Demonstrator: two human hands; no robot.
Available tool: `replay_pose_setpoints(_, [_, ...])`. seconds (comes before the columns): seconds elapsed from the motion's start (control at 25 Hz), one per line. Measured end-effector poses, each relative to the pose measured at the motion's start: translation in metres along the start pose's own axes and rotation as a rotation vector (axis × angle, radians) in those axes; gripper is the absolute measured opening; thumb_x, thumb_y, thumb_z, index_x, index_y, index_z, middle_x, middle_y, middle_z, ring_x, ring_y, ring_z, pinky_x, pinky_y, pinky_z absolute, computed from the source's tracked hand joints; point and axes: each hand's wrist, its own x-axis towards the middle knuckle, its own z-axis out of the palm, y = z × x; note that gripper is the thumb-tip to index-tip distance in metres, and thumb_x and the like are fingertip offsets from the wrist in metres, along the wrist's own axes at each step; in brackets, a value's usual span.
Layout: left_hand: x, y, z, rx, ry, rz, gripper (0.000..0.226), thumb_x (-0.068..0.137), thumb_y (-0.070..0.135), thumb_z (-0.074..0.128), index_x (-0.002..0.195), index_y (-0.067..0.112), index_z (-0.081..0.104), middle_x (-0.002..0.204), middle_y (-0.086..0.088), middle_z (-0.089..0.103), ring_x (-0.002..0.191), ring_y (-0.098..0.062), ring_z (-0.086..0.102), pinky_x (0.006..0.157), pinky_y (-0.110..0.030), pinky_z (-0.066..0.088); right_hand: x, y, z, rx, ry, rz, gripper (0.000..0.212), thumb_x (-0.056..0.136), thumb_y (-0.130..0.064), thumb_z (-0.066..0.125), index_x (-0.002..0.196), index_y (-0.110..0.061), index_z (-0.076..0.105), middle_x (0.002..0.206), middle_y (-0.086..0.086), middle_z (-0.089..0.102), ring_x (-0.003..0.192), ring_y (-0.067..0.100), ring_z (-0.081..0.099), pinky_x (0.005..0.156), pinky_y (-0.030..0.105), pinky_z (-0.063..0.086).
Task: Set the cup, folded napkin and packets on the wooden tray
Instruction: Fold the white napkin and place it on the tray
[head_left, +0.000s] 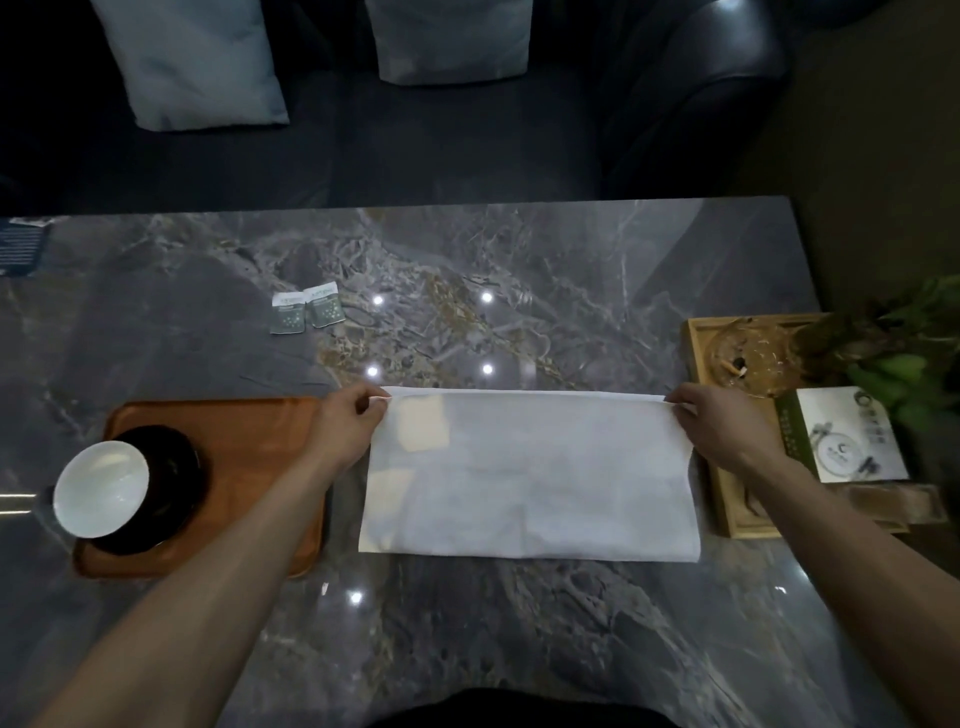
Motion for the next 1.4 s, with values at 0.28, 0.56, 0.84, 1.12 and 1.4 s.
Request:
replay_pose_setpoints(0.28, [0.018,-0.006,0.017,0.1,0.021,-0.117,0.01,0.091,0.017,0.061,0.1,0.014,0.065,0.091,-0.005,0.065,0.085,-0.025,0.061,0.075,-0.036,0.047,0.016,-0.007,0.016,-0.159,0.051,-0.021,0.018,0.095,-0.024,0.052,0.102,-0.023,0.068,0.092,0.001,0.068,0.074,0.019,0.061,0.064,0.038,0.057])
replay_pose_setpoints(0.56, [0.021,-0.005,0.02,0.159,0.088,-0.162,0.007,0.091,0.02,0.061,0.097,0.017,0.06,0.088,0.0,0.061,0.081,-0.021,0.056,0.069,-0.032,0.042,0.029,-0.008,0.027,-0.25,0.088,-0.048,0.013,0.095,-0.021,0.053,0.098,-0.021,0.066,0.084,0.0,0.066,0.065,0.018,0.059,0.054,0.031,0.053])
replay_pose_setpoints(0.84, [0.014,-0.001,0.019,0.298,0.14,-0.039,0.014,0.088,0.018,0.062,0.1,0.015,0.054,0.097,-0.007,0.058,0.089,-0.028,0.057,0.072,-0.037,0.045,0.017,-0.013,0.032,-0.205,0.142,-0.014,0.031,0.093,-0.022,0.059,0.123,-0.021,0.051,0.122,0.01,0.057,0.092,0.028,0.061,0.072,0.04,0.058])
replay_pose_setpoints(1.12, [-0.06,0.003,0.072,0.639,-0.067,0.505,0.047,0.084,0.03,0.067,0.127,0.016,0.055,0.135,-0.016,0.054,0.124,-0.036,0.05,0.102,-0.049,0.043,-0.062,-0.068,0.089,-0.099,0.088,-0.191,0.061,0.096,-0.055,0.038,0.15,-0.029,0.028,0.16,0.007,0.024,0.147,0.034,0.014,0.117,0.056,0.017])
replay_pose_setpoints(1.4, [-0.103,0.008,0.138,0.753,-0.194,0.537,0.056,0.095,0.042,0.041,0.148,0.023,0.035,0.158,-0.009,0.028,0.146,-0.029,0.024,0.114,-0.057,0.024,-0.105,-0.073,0.143,-0.153,0.005,-0.204,0.07,0.093,-0.065,0.025,0.154,-0.032,0.015,0.164,0.008,0.009,0.15,0.035,0.002,0.114,0.068,0.006])
